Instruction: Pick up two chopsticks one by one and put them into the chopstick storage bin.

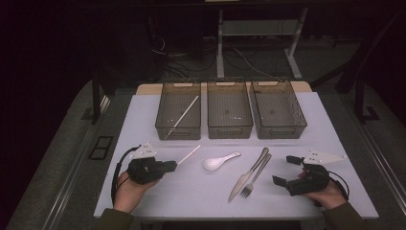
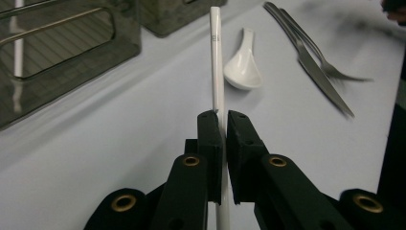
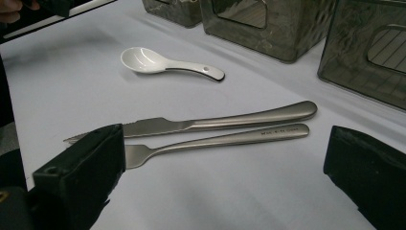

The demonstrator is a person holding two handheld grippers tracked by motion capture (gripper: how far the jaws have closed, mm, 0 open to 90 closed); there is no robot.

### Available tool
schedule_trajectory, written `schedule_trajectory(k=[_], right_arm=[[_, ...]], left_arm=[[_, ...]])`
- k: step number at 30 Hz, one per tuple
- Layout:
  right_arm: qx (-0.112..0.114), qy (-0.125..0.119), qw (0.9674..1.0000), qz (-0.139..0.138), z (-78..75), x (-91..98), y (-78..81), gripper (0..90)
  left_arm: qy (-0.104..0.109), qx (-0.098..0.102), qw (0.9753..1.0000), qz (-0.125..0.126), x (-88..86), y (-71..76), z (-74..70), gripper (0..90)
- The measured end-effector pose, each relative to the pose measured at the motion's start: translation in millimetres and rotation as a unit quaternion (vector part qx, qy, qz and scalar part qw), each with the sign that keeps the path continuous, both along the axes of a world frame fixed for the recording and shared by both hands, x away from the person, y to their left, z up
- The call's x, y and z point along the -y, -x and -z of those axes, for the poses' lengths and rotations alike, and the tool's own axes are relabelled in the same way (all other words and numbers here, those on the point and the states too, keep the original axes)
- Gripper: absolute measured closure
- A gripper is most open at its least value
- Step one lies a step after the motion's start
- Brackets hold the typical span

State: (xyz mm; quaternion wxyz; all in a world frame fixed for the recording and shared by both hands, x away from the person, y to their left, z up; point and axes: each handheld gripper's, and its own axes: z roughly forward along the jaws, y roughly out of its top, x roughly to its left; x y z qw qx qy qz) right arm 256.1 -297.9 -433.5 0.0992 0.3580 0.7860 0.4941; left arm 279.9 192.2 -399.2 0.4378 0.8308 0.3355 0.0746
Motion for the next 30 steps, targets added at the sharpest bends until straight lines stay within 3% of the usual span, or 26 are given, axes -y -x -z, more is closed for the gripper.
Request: schedule_trajectory(k=[6,10,19,30], right_arm=[[0.0,0.0,1.0,0.0,0.0,0.1,0.0,0.9],[0.0,0.0,1.0,0.0,0.0,0.2,-0.1,0.9],[0.001,-0.001,1.0,0.003,-0.2,0.7,0.1,0.9],[-0.001,-0.005,1.0,0.005,-0.5,1.2,0.5,0.9]], left_arm=[[-0.005,-0.001,0.9994,-0.033,4.8,-11.0,-5.0,84.2],[-0.001,0.001,0.9992,-0.039,7.1,-17.1,-11.0,84.2],[0.004,0.021,0.9978,-0.062,12.8,-36.3,-32.7,84.3],[0.012,0.046,0.9951,-0.086,20.6,-69.9,-53.3,84.2]])
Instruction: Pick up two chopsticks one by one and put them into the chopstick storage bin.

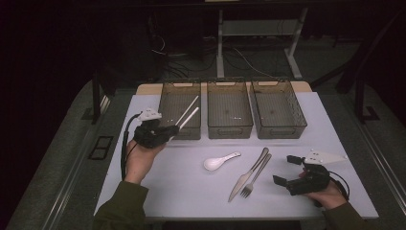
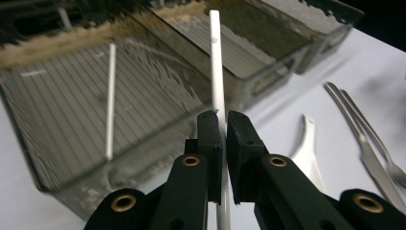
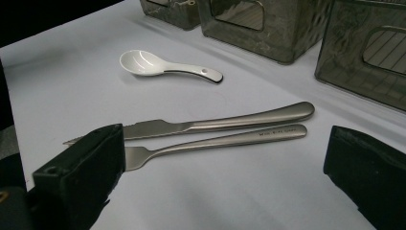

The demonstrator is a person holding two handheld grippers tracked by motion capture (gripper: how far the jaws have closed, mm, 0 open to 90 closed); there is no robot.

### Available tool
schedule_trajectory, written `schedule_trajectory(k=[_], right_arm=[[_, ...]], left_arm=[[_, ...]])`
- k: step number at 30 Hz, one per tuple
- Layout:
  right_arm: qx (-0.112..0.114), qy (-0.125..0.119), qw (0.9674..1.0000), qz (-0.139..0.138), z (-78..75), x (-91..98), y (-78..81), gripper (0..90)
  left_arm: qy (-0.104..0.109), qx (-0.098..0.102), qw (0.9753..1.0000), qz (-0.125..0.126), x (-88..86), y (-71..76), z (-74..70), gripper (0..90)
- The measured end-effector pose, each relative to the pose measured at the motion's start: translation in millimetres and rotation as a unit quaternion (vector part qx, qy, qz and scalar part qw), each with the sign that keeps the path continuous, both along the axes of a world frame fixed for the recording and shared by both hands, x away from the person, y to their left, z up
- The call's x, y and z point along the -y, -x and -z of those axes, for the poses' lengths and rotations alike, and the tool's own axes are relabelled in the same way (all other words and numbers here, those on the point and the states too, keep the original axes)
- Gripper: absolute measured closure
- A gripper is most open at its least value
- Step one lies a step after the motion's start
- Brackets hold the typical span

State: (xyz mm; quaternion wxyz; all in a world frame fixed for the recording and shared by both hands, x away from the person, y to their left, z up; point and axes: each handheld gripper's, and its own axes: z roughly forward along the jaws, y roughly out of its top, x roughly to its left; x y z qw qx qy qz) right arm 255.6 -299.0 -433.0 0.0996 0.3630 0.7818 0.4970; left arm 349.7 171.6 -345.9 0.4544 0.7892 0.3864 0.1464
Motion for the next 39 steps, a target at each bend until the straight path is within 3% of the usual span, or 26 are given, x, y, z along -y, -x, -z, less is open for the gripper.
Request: schedule_trajectory(k=[10,16,23,31,39], right_arm=[[0.0,0.0,1.0,0.0,-0.2,0.0,0.1,0.9],[0.0,-0.001,1.0,0.001,-0.3,0.6,0.0,0.9],[0.001,-0.004,1.0,0.002,-0.7,1.1,0.1,0.9],[-0.001,-0.01,1.0,0.002,-1.0,1.7,-0.2,0.9],[-0.004,-0.02,0.9998,0.003,-1.8,2.2,0.1,0.9]], left_arm=[[-0.005,0.018,0.9997,-0.012,4.1,-29.4,-22.1,84.2],[-0.012,0.021,0.9995,-0.021,6.6,-51.3,-26.3,84.2],[0.002,0.024,0.9993,-0.027,4.4,-78.2,-25.2,84.3],[-0.003,0.019,0.999,-0.042,2.8,-110.4,-21.3,84.2],[0.002,0.013,0.9981,-0.06,6.4,-136.8,-6.6,84.2]])
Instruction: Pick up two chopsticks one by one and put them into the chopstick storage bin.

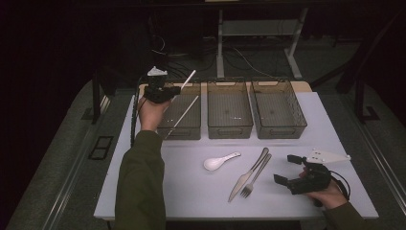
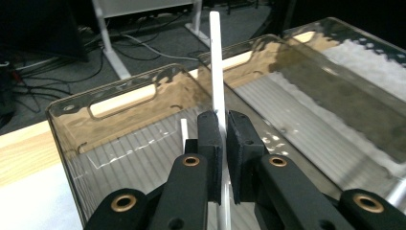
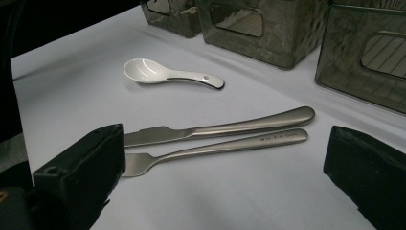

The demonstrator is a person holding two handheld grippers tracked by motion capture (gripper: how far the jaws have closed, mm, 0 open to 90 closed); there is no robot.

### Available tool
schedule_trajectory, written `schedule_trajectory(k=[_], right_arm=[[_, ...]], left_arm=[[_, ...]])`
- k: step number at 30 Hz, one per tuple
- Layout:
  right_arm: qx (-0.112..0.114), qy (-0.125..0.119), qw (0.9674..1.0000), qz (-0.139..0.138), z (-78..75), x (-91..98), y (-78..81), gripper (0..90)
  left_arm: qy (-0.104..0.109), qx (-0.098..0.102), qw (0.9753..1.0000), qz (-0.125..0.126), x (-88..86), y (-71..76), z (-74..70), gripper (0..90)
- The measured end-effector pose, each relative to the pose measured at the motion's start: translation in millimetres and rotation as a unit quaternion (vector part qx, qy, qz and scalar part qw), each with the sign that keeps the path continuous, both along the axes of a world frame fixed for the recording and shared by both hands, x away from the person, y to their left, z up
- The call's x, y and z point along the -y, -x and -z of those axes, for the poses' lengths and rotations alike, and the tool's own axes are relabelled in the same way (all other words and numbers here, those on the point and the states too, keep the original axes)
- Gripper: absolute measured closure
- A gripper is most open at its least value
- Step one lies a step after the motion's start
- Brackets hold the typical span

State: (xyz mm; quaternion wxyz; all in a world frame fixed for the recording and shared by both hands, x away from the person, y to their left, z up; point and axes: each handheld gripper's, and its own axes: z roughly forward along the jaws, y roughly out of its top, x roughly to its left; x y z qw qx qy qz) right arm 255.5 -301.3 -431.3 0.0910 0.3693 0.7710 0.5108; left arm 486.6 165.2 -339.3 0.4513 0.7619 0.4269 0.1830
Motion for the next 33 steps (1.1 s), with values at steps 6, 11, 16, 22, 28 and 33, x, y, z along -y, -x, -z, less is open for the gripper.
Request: schedule_trajectory(k=[6,11,16,22,28,33], right_arm=[[0.003,-0.009,0.9999,0.004,-0.7,2.0,-0.5,0.9],[0.0,-0.011,0.9999,0.004,-1.0,1.8,-0.3,0.9],[0.002,-0.012,0.9999,0.004,-1.2,2.5,-0.6,0.9],[0.0,-0.014,0.9999,0.005,-1.4,2.6,-0.4,0.9],[0.002,-0.014,0.9999,0.005,-1.3,2.8,-0.5,0.9],[0.002,-0.012,0.9999,0.003,-1.3,2.6,-0.6,0.9]], left_arm=[[-0.004,-0.021,0.9997,-0.012,2.0,-13.2,18.0,84.2],[-0.015,-0.035,0.9992,-0.013,10.7,-17.9,28.7,84.1],[-0.029,-0.049,0.998,-0.026,15.8,-21.1,35.4,84.1],[-0.042,-0.066,0.9963,-0.036,18.9,-23.9,41.6,83.9],[-0.049,-0.078,0.995,-0.04,20.1,-25.9,45.9,82.9],[-0.042,-0.072,0.9958,-0.039,19.2,-24.9,43.3,80.1]])
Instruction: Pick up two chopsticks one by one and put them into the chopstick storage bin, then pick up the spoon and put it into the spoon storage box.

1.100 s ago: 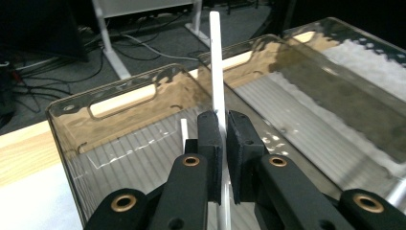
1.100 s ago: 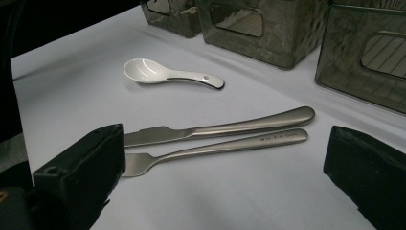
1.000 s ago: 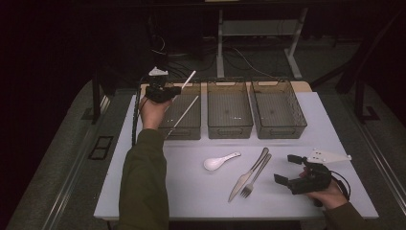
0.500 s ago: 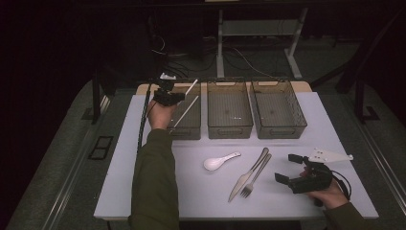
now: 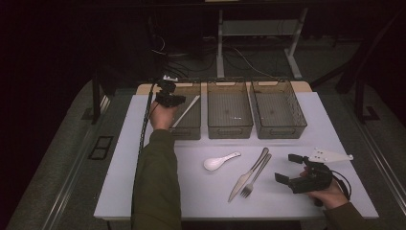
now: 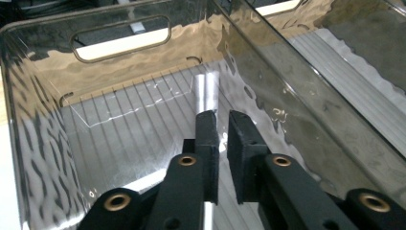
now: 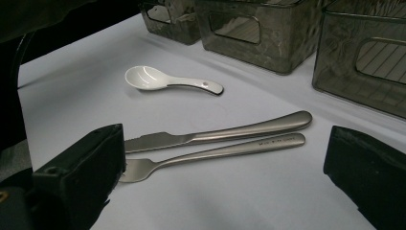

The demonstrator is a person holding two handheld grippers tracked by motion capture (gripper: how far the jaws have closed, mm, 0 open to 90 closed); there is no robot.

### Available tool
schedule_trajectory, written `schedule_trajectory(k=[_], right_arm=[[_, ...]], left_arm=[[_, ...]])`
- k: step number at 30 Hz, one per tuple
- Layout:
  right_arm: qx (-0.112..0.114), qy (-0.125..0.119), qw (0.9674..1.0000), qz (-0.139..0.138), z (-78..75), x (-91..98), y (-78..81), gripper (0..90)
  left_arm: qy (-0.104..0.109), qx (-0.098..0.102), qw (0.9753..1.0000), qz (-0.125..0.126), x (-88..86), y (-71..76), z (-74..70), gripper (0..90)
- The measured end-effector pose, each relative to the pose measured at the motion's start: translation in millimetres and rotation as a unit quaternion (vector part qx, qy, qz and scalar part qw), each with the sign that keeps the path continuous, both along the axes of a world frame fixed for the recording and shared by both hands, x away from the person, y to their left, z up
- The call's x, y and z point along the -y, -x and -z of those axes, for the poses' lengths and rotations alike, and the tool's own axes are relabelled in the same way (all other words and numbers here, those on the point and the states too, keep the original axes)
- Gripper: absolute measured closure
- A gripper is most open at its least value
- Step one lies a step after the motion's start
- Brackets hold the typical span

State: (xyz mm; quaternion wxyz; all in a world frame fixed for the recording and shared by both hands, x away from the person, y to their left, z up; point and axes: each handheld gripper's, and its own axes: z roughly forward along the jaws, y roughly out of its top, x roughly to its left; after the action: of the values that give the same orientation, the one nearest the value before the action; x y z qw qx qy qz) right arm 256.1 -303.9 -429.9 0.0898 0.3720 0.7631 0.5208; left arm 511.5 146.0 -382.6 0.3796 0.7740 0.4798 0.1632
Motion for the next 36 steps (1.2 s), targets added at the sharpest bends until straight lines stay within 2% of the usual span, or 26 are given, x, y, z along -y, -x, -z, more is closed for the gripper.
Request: schedule_trajectory(k=[6,10,13,16,19,20,25,29,36], right_arm=[[-0.001,0.001,1.0,0.001,0.1,-0.3,0.1,1.0],[-0.001,0.003,1.0,0.0,0.4,-0.7,-0.1,0.9],[0.0,0.006,1.0,-0.002,0.8,-1.1,-0.4,0.9],[-0.003,0.009,1.0,-0.002,0.6,-1.2,-0.3,0.9],[-0.003,0.01,0.9999,-0.002,0.5,-1.6,0.3,0.9],[-0.003,0.011,0.9999,-0.002,0.5,-1.7,0.6,0.9],[-0.003,0.012,0.9999,-0.001,0.7,-1.9,0.5,0.9],[-0.003,0.012,0.9999,-0.001,0.7,-1.8,0.6,0.9],[-0.002,0.013,0.9999,-0.001,0.8,-1.9,0.7,0.9]], left_arm=[[0.0,0.013,0.9997,0.02,3.5,5.7,-7.8,72.3],[-0.014,0.02,0.9987,0.045,6.4,12.6,-15.9,64.8],[-0.016,0.022,0.9974,0.066,9.5,20.0,-22.8,58.9],[-0.032,0.025,0.9946,0.095,12.5,28.6,-30.9,53.8],[-0.026,0.03,0.9921,0.119,16.4,39.7,-38.7,49.4],[-0.016,0.033,0.992,0.121,17.6,44.6,-40.8,48.1],[0.003,0.048,0.9884,0.144,16.4,66.1,-49.7,44.0],[0.026,0.056,0.9858,0.156,13.2,83.9,-52.3,41.1],[0.038,0.061,0.9816,0.177,12.0,112.5,-49.7,34.1]])
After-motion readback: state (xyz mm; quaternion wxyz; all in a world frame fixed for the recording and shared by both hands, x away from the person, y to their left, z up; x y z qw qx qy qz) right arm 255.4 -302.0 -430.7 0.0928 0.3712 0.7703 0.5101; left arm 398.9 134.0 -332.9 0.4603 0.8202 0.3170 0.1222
